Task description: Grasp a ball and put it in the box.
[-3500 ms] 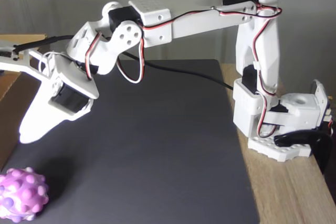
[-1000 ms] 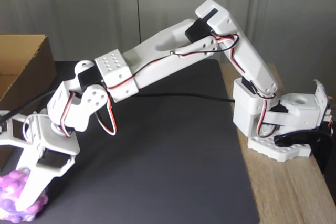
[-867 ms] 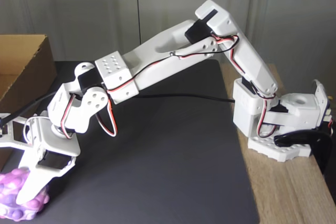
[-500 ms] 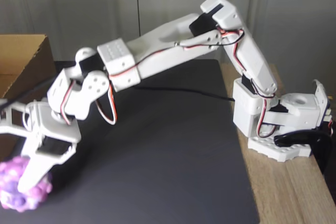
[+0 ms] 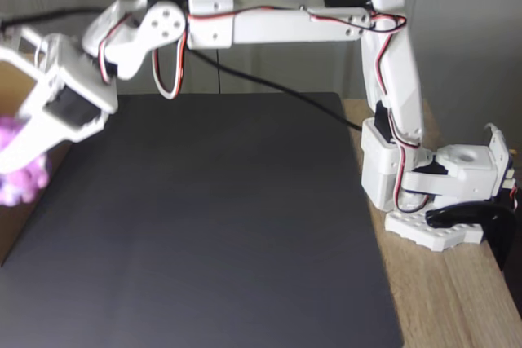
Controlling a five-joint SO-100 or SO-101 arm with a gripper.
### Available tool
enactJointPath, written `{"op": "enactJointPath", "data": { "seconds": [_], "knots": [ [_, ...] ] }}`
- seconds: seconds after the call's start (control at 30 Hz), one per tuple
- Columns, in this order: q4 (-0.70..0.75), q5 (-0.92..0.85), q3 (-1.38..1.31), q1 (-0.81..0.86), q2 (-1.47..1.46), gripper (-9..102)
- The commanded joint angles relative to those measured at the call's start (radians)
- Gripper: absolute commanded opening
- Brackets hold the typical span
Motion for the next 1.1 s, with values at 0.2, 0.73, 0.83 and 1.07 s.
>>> {"op": "enactJointPath", "data": {
  "seconds": [0.2,0.73,0.83,1.07],
  "knots": [
    [-0.067,0.009,-0.1,0.1,0.071,13],
    [-0.08,0.018,-0.709,0.193,-0.383,12],
    [-0.112,0.021,-0.709,0.212,-0.414,14],
    [-0.198,0.025,-0.709,0.261,-0.506,15]
  ]
}}
